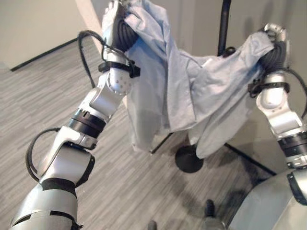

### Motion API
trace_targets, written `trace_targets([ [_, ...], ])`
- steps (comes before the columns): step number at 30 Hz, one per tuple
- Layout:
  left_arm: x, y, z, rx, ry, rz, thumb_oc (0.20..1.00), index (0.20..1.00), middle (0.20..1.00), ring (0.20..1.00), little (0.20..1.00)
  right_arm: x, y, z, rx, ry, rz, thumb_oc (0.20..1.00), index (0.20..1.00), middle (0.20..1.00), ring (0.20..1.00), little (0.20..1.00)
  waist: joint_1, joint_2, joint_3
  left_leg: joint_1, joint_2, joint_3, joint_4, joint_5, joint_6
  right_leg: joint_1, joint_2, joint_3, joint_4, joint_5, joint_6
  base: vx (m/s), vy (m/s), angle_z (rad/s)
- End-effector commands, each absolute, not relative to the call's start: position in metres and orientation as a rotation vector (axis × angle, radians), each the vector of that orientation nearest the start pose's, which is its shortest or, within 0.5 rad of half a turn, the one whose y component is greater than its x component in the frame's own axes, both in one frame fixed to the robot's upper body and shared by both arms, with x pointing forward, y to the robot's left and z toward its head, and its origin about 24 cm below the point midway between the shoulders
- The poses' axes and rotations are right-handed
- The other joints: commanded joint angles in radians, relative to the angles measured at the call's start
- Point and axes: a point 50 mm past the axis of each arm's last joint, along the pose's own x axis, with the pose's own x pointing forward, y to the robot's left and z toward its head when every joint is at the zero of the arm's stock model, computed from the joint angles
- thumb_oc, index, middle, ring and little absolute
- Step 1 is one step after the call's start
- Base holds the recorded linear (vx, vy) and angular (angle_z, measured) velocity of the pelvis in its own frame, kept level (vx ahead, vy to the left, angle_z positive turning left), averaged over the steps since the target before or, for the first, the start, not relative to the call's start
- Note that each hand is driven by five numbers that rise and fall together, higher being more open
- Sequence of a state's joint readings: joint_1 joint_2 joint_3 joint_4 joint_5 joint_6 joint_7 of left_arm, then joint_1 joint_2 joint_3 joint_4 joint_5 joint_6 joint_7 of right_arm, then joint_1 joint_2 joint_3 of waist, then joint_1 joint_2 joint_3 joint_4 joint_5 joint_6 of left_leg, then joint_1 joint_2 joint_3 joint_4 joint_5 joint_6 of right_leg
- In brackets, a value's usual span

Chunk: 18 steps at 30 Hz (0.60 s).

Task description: Hang the clothes on the sofa on the clothes rack.

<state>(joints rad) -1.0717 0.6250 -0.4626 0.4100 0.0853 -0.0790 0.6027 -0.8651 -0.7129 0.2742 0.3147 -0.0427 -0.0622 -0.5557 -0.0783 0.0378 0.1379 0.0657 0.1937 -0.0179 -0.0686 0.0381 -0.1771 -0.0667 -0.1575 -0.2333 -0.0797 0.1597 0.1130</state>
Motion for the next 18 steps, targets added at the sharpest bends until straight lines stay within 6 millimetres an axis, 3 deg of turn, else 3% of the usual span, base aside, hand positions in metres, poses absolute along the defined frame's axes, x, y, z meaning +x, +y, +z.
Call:
trace_targets([
  [1, 0.357, 0.151, 0.325, 0.682, -0.988, 0.352, 0.2, 0.2, 0.2, 0.2, 0.2, 0.339, -0.207, 0.31, -0.661, -0.914, -0.44, 0.2, 0.2, 0.2, 0.2, 0.2, 0.015, -0.043, -0.124, 0.041, 0.091, 0.07, -0.008, -0.037, -0.03, -0.058, -0.039, 0.067, 0.086, -0.095, 0.145, 0.15, -0.391, 0.26],
  [3, 0.358, 0.149, 0.319, 0.652, -0.971, 0.337, 0.2, 0.2, 0.2, 0.2, 0.2, 0.339, -0.208, 0.307, -0.654, -0.909, -0.431, 0.2, 0.2, 0.2, 0.2, 0.2, 0.014, -0.047, -0.126, 0.009, 0.092, 0.082, 0.009, -0.007, -0.008, -0.023, -0.006, 0.058, 0.075, -0.13, 0.124, 0.12, -0.408, 0.25],
  [5, 0.359, 0.15, 0.316, 0.649, -0.949, 0.332, 0.2, 0.2, 0.2, 0.2, 0.2, 0.341, -0.207, 0.303, -0.658, -0.89, -0.418, 0.2, 0.2, 0.2, 0.2, 0.2, 0.03, -0.052, -0.128, -0.035, 0.026, 0.082, 0.023, -0.015, 0.014, 0.029, 0.03, 0.045, 0.032, -0.14, 0.101, 0.09, -0.36, 0.26],
  [8, 0.359, 0.15, 0.317, 0.65, -0.947, 0.331, 0.2, 0.2, 0.2, 0.2, 0.2, 0.341, -0.207, 0.304, -0.663, -0.891, -0.414, 0.2, 0.2, 0.2, 0.2, 0.2, 0.03, -0.051, -0.131, -0.047, -0.015, 0.071, 0.024, -0.029, 0.024, 0.045, 0.037, 0.036, 0.012, -0.132, 0.098, 0.05, -0.149, 0.21],
  [9, 0.362, 0.147, 0.316, 0.653, -0.935, 0.324, 0.2, 0.2, 0.2, 0.2, 0.2, 0.343, -0.204, 0.305, -0.66, -0.893, -0.403, 0.2, 0.2, 0.2, 0.2, 0.2, 0.042, -0.046, -0.122, -0.087, -0.101, 0.057, 0.009, -0.025, 0.042, 0.059, 0.054, 0.03, -0.002, -0.118, 0.096, 0.05, -0.165, 0.31],
  [11, 0.36, 0.146, 0.315, 0.65, -0.938, 0.312, 0.2, 0.2, 0.2, 0.2, 0.2, 0.344, -0.202, 0.302, -0.644, -0.889, -0.397, 0.2, 0.2, 0.2, 0.2, 0.2, 0.051, -0.042, -0.106, -0.119, -0.148, 0.037, -0.006, -0.035, 0.064, 0.061, 0.067, 0.042, 0.002, -0.123, 0.094, 0.02, -0.149, 0.37],
  [13, 0.361, 0.147, 0.315, 0.665, -0.939, 0.324, 0.2, 0.2, 0.2, 0.2, 0.2, 0.345, -0.202, 0.303, -0.643, -0.887, -0.397, 0.2, 0.2, 0.2, 0.2, 0.2, 0.059, -0.036, -0.105, -0.128, -0.172, 0.022, -0.008, -0.029, 0.064, 0.069, 0.075, 0.035, 0.0, -0.118, 0.09, 0.07, -0.065, 0.08],
  [18, 0.363, 0.152, 0.308, 0.686, -0.91, 0.33, 0.2, 0.2, 0.2, 0.2, 0.2, 0.35, -0.2, 0.287, -0.64, -0.828, -0.386, 0.2, 0.2, 0.2, 0.2, 0.2, 0.062, -0.02, -0.131, -0.089, -0.173, 0.028, -0.019, -0.016, 0.059, 0.096, 0.086, 0.03, -0.007, -0.129, 0.082, 0.1, 0.007, -0.03],
])
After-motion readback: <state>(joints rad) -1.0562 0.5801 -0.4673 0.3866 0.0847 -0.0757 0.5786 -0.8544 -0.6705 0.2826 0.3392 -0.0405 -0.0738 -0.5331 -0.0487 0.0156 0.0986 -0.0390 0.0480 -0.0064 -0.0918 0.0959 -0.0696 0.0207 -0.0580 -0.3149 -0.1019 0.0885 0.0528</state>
